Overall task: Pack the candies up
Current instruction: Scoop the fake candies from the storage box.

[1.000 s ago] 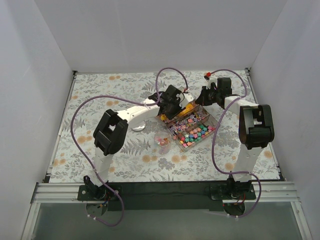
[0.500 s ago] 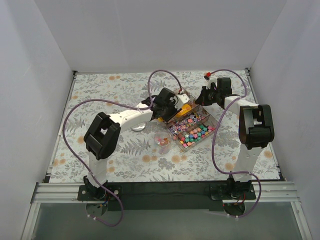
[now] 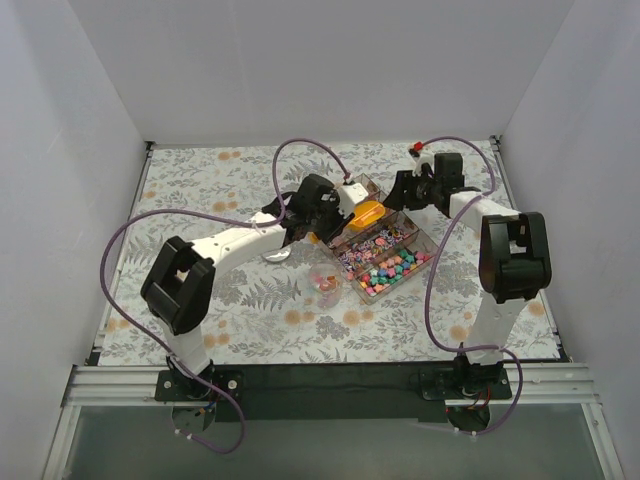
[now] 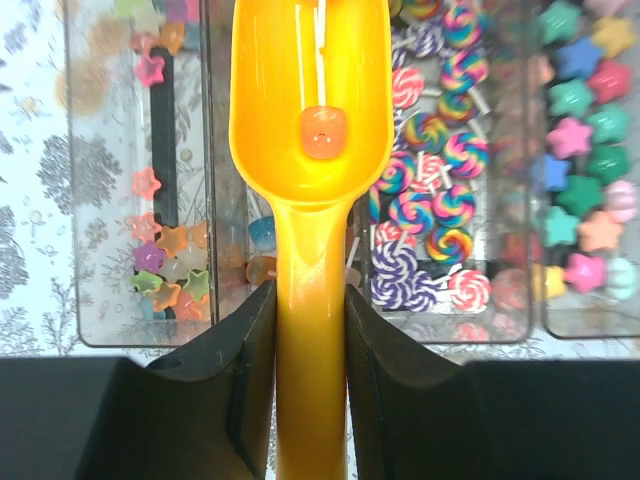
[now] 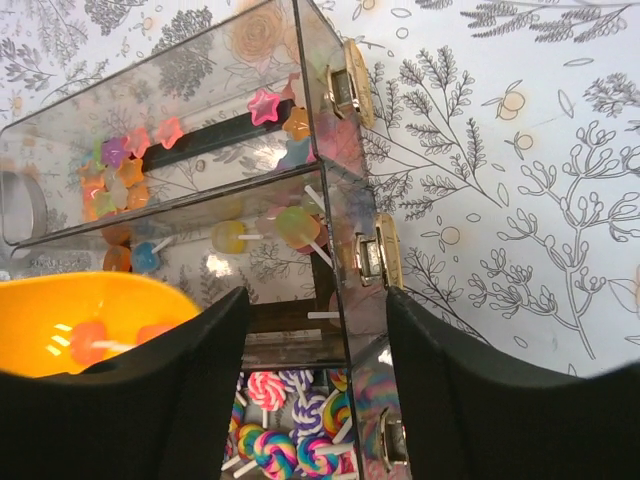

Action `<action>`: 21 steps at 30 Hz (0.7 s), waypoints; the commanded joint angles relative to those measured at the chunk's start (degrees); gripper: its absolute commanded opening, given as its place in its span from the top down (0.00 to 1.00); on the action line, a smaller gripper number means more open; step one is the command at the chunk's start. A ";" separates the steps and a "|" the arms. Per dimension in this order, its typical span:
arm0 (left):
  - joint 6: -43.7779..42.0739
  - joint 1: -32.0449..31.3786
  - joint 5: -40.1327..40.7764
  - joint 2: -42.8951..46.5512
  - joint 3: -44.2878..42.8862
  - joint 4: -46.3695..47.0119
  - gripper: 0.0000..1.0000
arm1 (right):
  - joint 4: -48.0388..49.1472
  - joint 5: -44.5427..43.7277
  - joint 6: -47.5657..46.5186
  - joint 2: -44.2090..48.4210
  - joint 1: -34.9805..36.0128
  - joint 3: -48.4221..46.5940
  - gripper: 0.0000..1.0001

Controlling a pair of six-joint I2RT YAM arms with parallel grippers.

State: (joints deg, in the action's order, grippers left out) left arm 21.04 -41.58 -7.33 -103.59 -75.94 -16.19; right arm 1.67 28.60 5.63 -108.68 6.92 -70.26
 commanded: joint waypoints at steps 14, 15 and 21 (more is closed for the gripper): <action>-5.21 2.47 -6.03 25.18 11.50 -5.68 1.00 | -10.46 -6.98 0.08 20.60 0.29 4.86 0.27; -5.39 2.47 -6.03 27.63 12.21 -6.66 1.00 | -10.72 -7.15 0.61 23.31 0.20 5.65 0.27; -9.08 2.74 -4.01 35.29 16.08 -16.76 1.00 | -12.66 -8.47 3.51 34.30 0.38 13.81 0.27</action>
State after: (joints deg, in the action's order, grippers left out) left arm 14.98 -39.09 -12.25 -71.85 -60.95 -26.70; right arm -9.41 21.08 7.22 -79.29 7.16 -59.51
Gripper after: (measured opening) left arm 0.269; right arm 0.732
